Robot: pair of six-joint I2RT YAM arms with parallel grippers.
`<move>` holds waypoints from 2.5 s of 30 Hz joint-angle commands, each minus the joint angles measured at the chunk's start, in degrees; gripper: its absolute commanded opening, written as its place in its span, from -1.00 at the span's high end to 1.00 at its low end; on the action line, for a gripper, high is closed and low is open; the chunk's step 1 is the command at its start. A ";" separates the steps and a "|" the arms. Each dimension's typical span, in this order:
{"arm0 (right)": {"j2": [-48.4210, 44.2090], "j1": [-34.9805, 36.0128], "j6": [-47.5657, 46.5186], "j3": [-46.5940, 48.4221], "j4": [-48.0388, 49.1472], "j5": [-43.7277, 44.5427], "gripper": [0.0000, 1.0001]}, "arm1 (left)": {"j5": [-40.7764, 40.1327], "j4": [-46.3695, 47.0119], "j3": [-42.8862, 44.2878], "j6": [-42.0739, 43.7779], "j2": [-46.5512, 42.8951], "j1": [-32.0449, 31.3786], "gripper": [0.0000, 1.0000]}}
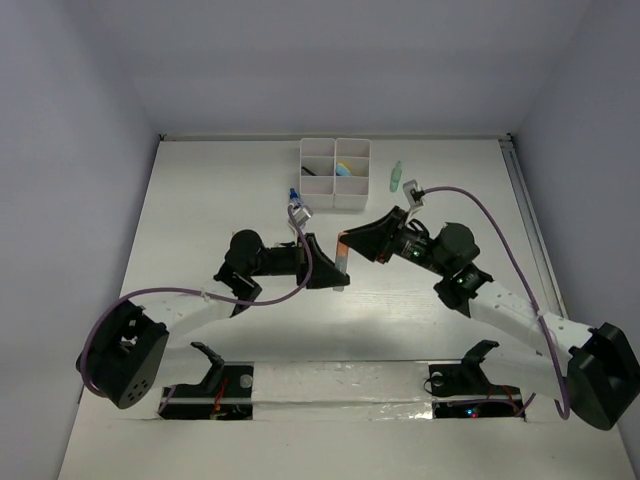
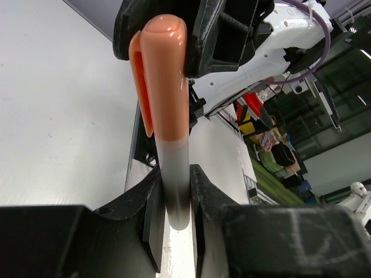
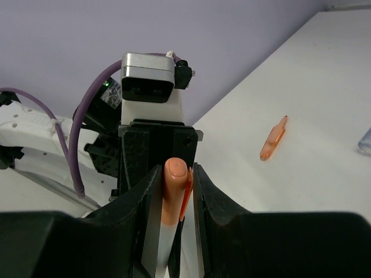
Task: Sort the stationery into containers
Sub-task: Close the pen cap on the pen, then place the pen in the storage box.
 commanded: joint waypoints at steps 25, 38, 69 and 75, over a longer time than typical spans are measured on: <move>10.48 -0.31 -4.32 16.18 -13.40 21.48 1.00 | -35.18 -25.70 1.00 19.93 -23.40 2.24 -0.54; 35.95 -9.28 -20.21 35.07 -5.14 34.13 1.00 | -47.24 -29.76 -3.84 21.95 -22.90 2.24 -0.84; 54.00 -10.42 -51.26 43.53 11.29 38.18 1.00 | -71.33 -38.27 19.53 25.21 15.06 3.64 -0.46; 53.12 -10.42 -52.48 40.10 15.08 36.60 1.00 | -70.27 -40.56 26.30 26.70 25.43 4.70 -0.41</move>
